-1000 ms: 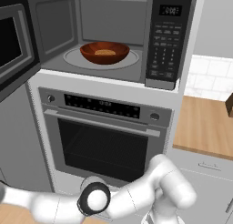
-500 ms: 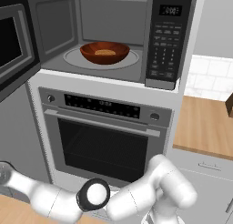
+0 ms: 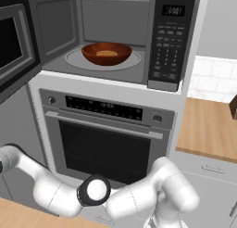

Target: Open the microwave, place the bowl with waffle inside the microwave, then close the microwave door and turn it on.

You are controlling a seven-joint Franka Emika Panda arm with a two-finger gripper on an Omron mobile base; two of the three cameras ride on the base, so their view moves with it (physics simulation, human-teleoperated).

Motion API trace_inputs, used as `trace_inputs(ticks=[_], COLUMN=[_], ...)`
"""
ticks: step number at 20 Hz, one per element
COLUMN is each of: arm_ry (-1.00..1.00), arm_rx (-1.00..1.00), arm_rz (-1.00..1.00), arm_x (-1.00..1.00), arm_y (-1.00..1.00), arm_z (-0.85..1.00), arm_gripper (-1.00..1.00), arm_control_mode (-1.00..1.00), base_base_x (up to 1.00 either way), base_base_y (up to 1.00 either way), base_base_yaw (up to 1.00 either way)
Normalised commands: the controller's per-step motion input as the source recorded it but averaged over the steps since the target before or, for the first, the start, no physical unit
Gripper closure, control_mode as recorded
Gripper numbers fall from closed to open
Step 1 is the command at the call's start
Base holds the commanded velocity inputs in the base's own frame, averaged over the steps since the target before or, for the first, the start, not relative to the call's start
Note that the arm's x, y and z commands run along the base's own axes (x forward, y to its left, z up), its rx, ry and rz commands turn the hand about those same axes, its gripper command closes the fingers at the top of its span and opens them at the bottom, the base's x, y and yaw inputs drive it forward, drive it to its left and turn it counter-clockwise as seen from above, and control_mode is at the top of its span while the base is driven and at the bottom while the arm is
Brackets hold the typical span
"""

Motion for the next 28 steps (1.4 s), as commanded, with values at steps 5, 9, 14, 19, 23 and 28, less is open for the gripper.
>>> trace_inputs(ticks=[5,9,14,19,23,28], arm_ry=[-0.26,-0.26,-0.24,-0.15,-0.09,-0.01], arm_rx=[0.02,0.12,0.26,0.32,0.27,0.27], arm_rz=[-0.02,0.0,0.0,0.0,0.01,0.03], arm_x=[-0.29,-0.6,-0.83,-0.76,-0.48,-0.33], arm_y=[-0.4,-0.68,-0.97,-1.0,-0.99,-1.0], arm_z=[0.66,0.61,0.17,0.32,0.67,0.67], arm_gripper=[-1.0,-1.0,-1.0,-1.0,-1.0,-1.0], arm_control_mode=[-1.0,-1.0,-1.0,-1.0,-1.0,-1.0], base_base_x=[0.0,0.0,0.0,0.0,0.0,0.0], base_base_y=[0.0,0.0,0.0,0.0,0.0,0.0], base_base_yaw=[0.0,0.0,0.0,0.0,0.0,0.0])
